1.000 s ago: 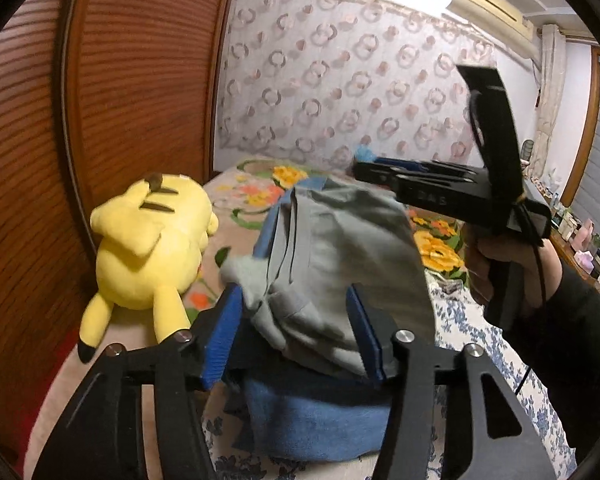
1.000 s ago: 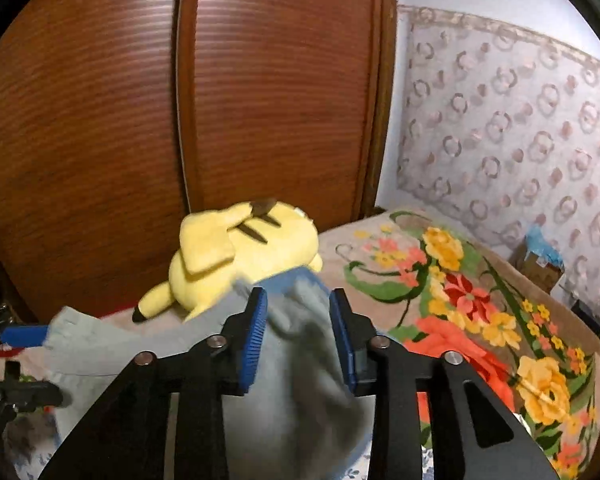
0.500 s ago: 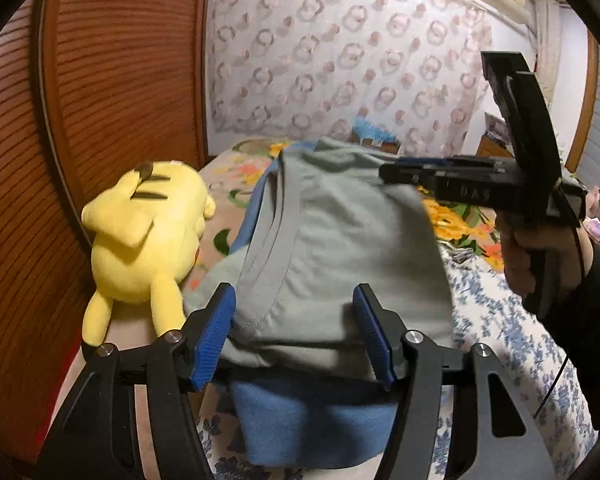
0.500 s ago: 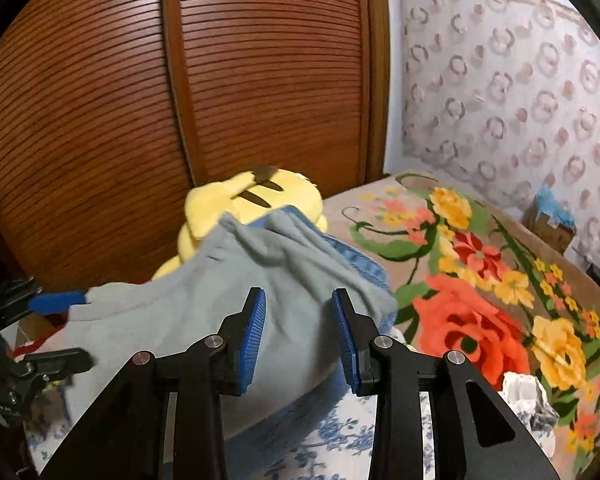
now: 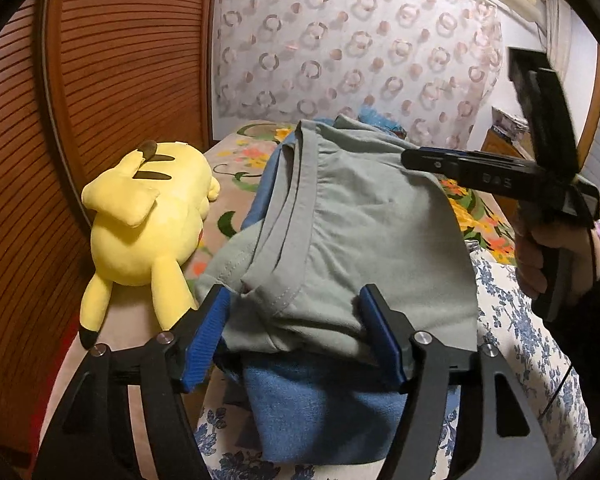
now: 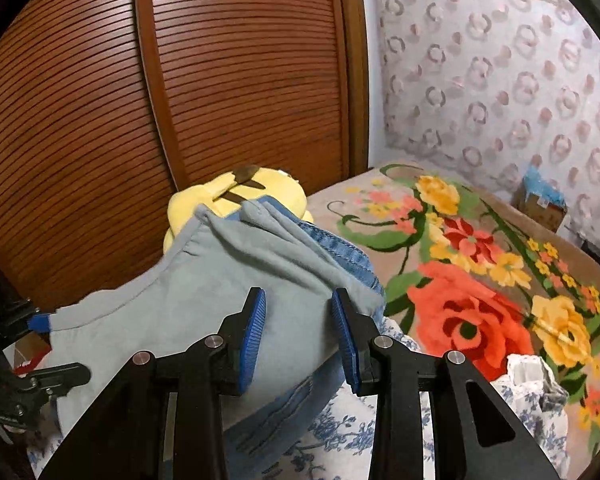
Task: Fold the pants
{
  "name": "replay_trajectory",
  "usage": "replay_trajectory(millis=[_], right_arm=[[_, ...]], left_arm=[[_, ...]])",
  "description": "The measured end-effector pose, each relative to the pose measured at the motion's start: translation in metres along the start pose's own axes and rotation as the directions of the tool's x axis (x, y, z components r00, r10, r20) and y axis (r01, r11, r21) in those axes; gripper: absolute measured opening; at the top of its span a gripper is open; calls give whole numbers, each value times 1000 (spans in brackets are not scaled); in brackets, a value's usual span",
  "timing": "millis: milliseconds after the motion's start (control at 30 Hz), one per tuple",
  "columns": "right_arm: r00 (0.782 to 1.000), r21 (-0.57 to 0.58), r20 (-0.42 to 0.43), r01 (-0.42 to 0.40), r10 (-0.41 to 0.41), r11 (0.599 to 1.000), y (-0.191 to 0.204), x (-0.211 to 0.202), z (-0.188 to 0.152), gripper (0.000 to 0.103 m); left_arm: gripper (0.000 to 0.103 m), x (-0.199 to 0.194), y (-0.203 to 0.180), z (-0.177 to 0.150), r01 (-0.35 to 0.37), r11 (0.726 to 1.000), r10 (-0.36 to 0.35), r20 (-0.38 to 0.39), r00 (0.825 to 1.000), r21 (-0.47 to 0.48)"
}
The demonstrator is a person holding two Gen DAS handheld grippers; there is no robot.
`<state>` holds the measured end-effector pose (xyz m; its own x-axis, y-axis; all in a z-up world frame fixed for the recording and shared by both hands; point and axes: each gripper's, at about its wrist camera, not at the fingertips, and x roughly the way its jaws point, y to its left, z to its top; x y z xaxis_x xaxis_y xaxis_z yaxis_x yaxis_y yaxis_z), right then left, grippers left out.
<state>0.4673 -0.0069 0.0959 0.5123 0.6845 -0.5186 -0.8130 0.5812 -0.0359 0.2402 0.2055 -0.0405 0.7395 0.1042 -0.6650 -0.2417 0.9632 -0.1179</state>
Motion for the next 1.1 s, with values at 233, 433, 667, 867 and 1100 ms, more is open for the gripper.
replay_trajectory(millis=[233, 433, 667, 867, 1100], right_arm=[[999, -11, 36, -30, 31, 999, 28, -28, -12, 36], [998, -16, 47, -35, 36, 999, 37, -48, -27, 36], [998, 13, 61, -22, 21, 1000, 41, -73, -41, 36], [998, 27, 68, 9, -10, 1000, 49, -95, -50, 36], [996, 61, 66, 60, -64, 996, 63, -126, -72, 36]], left_arm=[[87, -13, 4, 1, -7, 1000, 7, 24, 1000, 17], [103, -30, 3, 1, -4, 1000, 3, 47, 999, 30], [103, -49, -4, -1, -11, 999, 8, 60, 998, 49], [103, -60, -12, -5, -7, 999, 4, 60, 998, 52], [103, -68, -25, -13, 8, 998, -11, 51, 999, 62]])
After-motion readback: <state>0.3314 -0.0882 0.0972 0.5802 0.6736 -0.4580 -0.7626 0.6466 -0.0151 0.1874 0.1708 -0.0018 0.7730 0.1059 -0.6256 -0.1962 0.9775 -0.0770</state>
